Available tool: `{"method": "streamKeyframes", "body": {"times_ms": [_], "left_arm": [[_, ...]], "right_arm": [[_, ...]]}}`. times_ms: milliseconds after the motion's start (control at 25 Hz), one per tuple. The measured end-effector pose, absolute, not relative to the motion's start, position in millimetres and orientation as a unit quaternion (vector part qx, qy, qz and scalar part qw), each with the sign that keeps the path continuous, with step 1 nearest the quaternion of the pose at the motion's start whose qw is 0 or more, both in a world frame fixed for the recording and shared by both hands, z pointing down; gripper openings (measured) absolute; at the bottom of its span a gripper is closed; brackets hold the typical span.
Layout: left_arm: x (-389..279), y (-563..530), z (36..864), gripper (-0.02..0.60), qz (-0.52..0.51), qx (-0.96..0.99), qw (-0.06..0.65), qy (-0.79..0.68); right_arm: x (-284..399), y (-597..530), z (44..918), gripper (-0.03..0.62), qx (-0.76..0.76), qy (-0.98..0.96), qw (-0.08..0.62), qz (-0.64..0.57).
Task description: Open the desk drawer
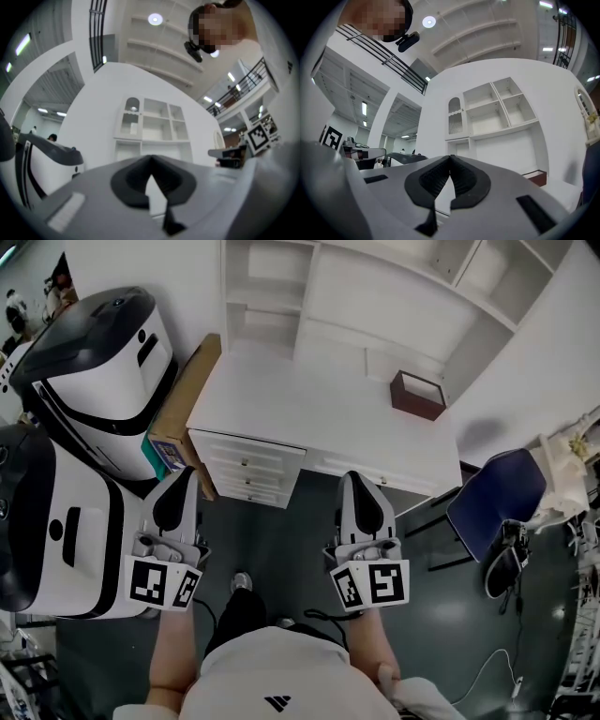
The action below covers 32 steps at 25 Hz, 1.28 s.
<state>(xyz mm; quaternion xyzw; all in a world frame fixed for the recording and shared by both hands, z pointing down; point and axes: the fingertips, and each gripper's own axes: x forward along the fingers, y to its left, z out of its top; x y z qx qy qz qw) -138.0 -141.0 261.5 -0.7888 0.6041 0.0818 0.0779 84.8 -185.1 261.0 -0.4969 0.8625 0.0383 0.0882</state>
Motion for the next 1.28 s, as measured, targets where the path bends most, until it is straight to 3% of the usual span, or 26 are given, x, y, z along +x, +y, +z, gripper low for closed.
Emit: {"method": "streamKeyframes", "body": {"times_ms": [560, 1280], "left_arm": [[-171, -246, 304, 0.003, 0.044, -0.838, 0.038, 0.542], [-166, -313, 499, 0.011, -0.059, -0.842, -0.100, 0.526]], "right_arm": [[38, -253, 293, 0.002, -0.555, 0.830, 0.057, 0.011], [11, -297, 355, 0.002, -0.581, 0.814, 0.005, -0.029]]}}
